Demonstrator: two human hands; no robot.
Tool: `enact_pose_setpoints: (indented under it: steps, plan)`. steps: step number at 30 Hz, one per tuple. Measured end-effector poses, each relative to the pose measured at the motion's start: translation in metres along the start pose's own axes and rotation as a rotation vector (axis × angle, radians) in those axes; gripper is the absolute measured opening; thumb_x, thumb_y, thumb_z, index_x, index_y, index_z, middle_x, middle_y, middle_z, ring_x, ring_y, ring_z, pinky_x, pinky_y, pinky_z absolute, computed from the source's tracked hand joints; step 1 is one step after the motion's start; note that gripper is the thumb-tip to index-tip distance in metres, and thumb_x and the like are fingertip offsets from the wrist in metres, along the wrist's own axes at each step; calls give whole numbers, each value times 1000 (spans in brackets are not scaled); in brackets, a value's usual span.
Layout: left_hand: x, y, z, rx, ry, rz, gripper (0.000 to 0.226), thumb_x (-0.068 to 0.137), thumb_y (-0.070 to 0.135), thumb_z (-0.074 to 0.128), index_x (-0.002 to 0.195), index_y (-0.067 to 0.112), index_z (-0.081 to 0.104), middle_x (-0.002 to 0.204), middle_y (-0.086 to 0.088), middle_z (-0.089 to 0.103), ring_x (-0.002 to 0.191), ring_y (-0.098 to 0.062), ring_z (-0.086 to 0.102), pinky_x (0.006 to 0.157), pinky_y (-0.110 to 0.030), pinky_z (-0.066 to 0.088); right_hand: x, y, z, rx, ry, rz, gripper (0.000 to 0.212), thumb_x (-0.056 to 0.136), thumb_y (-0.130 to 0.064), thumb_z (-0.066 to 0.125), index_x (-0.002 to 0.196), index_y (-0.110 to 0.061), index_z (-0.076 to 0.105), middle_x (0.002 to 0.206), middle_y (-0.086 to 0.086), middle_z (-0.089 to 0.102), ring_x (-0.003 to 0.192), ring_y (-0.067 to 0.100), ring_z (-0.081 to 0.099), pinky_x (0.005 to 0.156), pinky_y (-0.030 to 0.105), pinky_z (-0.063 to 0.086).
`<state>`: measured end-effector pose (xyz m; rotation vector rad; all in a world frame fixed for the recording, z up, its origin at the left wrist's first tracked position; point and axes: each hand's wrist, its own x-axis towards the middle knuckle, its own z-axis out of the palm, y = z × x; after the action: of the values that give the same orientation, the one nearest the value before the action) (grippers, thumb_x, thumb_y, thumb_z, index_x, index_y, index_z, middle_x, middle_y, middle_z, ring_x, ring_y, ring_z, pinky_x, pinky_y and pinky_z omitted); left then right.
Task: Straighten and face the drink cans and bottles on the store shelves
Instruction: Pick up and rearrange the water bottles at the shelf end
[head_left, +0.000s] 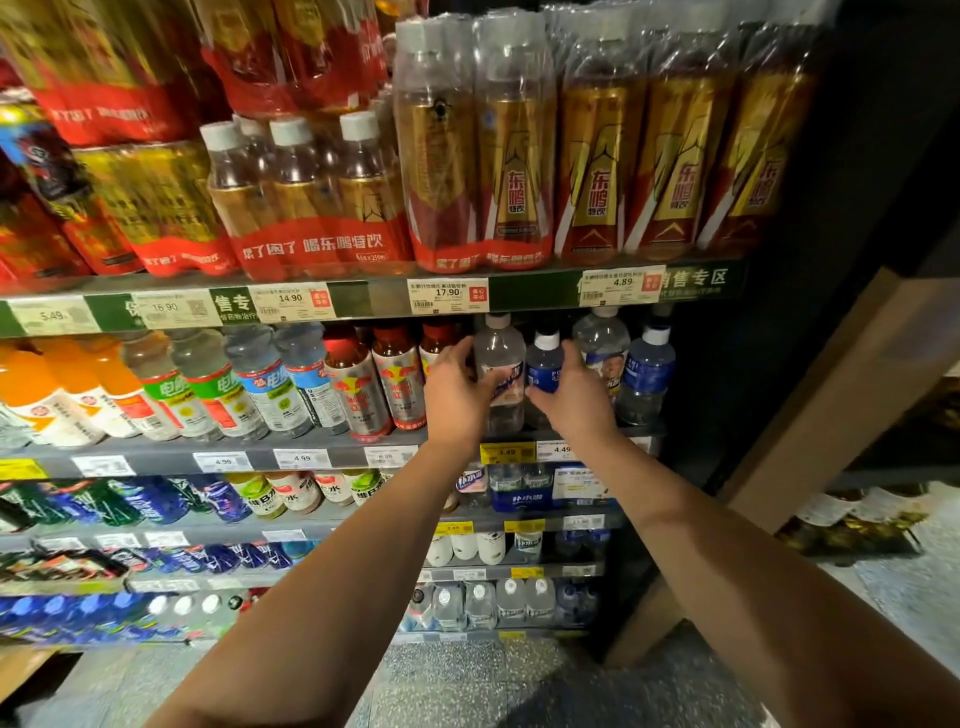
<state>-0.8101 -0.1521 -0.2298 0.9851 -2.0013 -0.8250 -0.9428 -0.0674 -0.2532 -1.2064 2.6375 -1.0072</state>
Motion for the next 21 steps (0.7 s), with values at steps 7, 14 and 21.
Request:
enact_pose_setpoints:
  steps: [7,14,21]
  plan:
    - [-4,-6,-5,-28,-29,10,52,85,25,76,133,19,57,111,-1,72,100,-16,67,76,-10,50,-23,-2,0,-192,146,-41,74,80,-51,73,133,-15,36,118,17,59,93,36,67,68,41,57]
    - [-9,-24,0,-113,-97,-38,73,87,13,74,150,17,37,145,-4,53,133,-19,51,109,-40,44,-36,-15,12,-40,242,67,68,76,-38,79,128,-15,41,115,11,65,96,33,68,70,35,52]
    - [-4,-37,3,-170,-90,-34,68,85,17,76,144,23,43,130,-3,65,118,-14,61,101,-37,51,-55,-10,14,504,377,167,75,69,-32,85,133,-23,46,120,-6,67,110,11,64,93,26,50]
